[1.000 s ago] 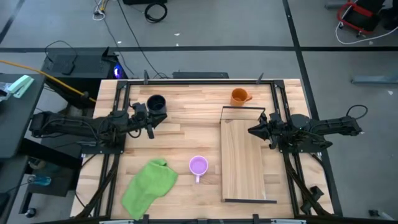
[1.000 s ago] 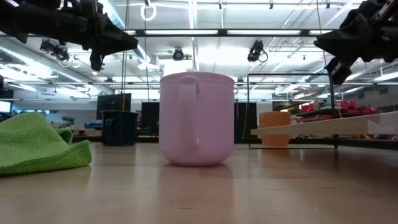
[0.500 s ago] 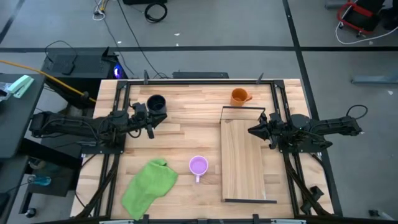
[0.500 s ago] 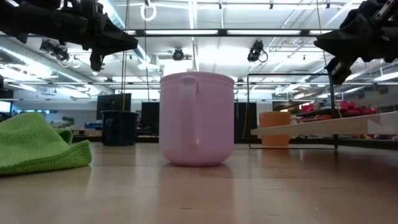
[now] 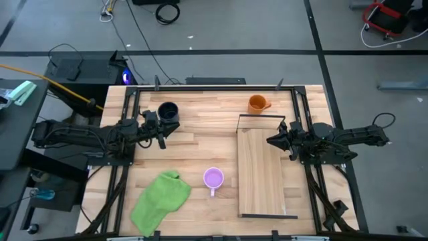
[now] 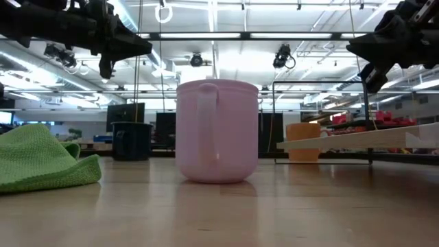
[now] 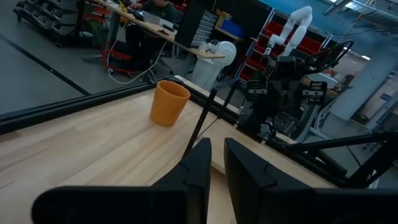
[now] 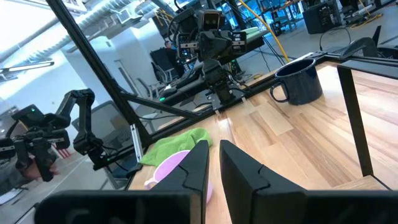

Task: Stack small to large cups/mugs on shelf

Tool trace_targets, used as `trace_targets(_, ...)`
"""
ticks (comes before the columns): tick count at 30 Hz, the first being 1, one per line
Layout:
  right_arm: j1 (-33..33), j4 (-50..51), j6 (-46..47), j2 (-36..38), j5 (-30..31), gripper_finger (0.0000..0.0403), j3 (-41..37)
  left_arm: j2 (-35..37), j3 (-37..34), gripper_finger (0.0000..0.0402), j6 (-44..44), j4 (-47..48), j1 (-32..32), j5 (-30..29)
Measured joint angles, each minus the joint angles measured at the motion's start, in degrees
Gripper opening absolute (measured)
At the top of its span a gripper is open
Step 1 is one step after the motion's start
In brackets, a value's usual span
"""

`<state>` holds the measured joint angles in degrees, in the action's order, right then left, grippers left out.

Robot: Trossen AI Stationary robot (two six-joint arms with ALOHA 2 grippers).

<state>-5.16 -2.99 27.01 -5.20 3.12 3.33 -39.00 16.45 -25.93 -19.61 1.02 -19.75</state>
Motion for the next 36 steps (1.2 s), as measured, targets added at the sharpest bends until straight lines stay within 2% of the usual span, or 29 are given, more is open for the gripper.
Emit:
trace_targets(27, 0.0, 0.0, 0.3, 0.0, 0.0, 0.0046, 0.0, 0.0, 0.0, 0.0052, 0.0, 0.0, 0.0, 0.0)
trace_targets(36, 0.0, -0.4, 14.1, 0.0, 0.0, 0.0046, 0.0, 0.0, 0.0, 0.0052, -3.7, -0.3, 0.0, 0.0)
